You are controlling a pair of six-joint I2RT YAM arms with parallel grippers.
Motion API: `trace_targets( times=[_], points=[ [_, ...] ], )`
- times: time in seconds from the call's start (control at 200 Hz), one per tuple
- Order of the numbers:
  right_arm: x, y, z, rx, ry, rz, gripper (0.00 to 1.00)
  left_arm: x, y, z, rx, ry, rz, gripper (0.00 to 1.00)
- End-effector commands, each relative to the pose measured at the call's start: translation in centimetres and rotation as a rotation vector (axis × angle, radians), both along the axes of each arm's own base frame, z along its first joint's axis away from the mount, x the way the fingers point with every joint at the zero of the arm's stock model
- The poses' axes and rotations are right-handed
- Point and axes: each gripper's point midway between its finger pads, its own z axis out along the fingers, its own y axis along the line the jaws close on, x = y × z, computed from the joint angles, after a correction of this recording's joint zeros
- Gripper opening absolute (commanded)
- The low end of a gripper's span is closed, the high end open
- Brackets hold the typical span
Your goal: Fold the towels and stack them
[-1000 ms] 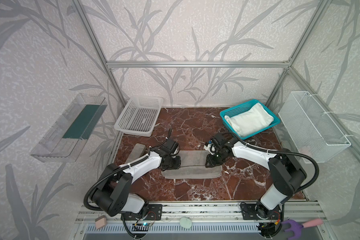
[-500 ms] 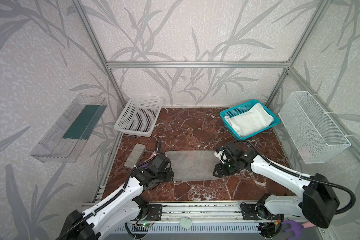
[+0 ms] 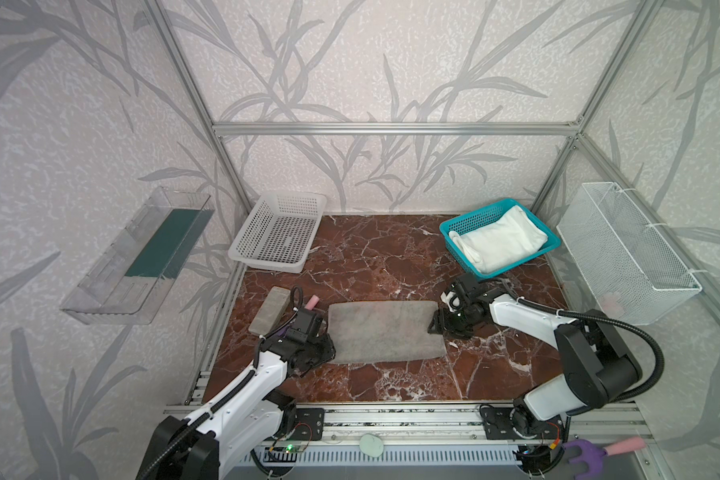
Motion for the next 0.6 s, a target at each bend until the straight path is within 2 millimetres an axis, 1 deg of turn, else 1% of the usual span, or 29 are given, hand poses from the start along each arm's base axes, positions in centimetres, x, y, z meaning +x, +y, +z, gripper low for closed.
trace_targets(
  times=[0.0, 0.06, 0.125, 0.205, 0.24, 0.275, 0.33, 0.425, 0.445, 0.49, 0.53, 0.545, 0.595],
  points=[
    [0.8, 1.5, 0.0, 0.073, -0.008, -0.01, 0.68, 1.9, -0.7, 4.2, -0.001, -0.097, -0.033, 0.35],
    [1.0, 1.6, -0.5, 0.073, 0.0, -0.019, 0.67, 2.9, -1.4, 5.5, -0.011, -0.131, -0.053, 0.34],
    [1.0, 2.0, -1.1, 0.067, 0.013, -0.015, 0.68, 4.0, -2.9, 6.2, -0.027, -0.15, -0.089, 0.34],
    [1.0, 2.6, -2.0, 0.044, 0.027, 0.0, 0.67, 5.0, -5.3, 6.1, -0.036, -0.155, -0.145, 0.34],
    [1.1, 3.0, -2.2, 0.039, 0.026, 0.01, 0.65, 5.4, -6.3, 5.9, -0.045, -0.15, -0.163, 0.34],
    [1.0, 3.3, -3.1, 0.025, 0.046, 0.02, 0.59, 5.6, -7.1, 5.6, -0.066, -0.126, -0.172, 0.34],
    [1.1, 4.0, -3.6, 0.021, 0.06, 0.041, 0.49, 6.1, -8.1, 5.0, -0.094, -0.104, -0.177, 0.34],
    [1.5, 5.2, -3.6, 0.006, 0.059, 0.088, 0.27, 6.6, -8.6, 4.9, -0.111, -0.114, -0.175, 0.34],
    [1.7, 5.4, -3.3, 0.006, 0.053, 0.1, 0.23, 6.6, -8.6, 5.0, -0.107, -0.121, -0.175, 0.34],
    [2.0, 5.8, -2.6, 0.005, 0.036, 0.143, 0.08, 6.7, -8.3, 5.2, -0.092, -0.133, -0.179, 0.34],
    [2.3, 5.7, -1.6, -0.013, 0.015, 0.196, 0.0, 6.7, -7.8, 5.4, -0.066, -0.142, -0.18, 0.35],
    [2.6, 5.7, -1.0, -0.021, -0.005, 0.219, 0.0, 6.6, -7.6, 5.5, -0.056, -0.143, -0.182, 0.35],
    [3.2, 4.6, 0.7, -0.087, -0.045, 0.291, 0.0, 6.4, -6.8, 5.6, -0.018, -0.154, -0.181, 0.35]
  ],
)
